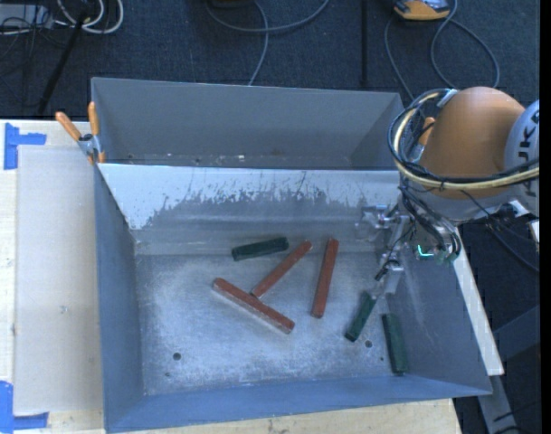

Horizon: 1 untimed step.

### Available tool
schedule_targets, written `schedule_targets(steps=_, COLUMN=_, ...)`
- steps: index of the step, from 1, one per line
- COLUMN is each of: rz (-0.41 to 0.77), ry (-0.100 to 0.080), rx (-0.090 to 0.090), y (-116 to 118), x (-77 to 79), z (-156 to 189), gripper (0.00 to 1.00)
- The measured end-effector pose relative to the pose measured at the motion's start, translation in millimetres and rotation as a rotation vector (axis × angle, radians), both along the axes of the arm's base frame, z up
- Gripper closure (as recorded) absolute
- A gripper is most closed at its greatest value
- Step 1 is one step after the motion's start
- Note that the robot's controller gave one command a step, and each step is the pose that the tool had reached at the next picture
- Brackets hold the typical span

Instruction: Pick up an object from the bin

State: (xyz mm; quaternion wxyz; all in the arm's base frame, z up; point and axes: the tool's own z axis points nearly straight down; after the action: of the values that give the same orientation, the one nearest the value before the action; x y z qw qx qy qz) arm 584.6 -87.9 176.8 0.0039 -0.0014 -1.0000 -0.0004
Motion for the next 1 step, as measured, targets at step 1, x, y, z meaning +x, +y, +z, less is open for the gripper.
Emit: schedule_targets(steps=1, rz=0.223, ry=-0.007, rx=0.0, y=-11.5, x=-17.8, z=11.7, gripper=0.0)
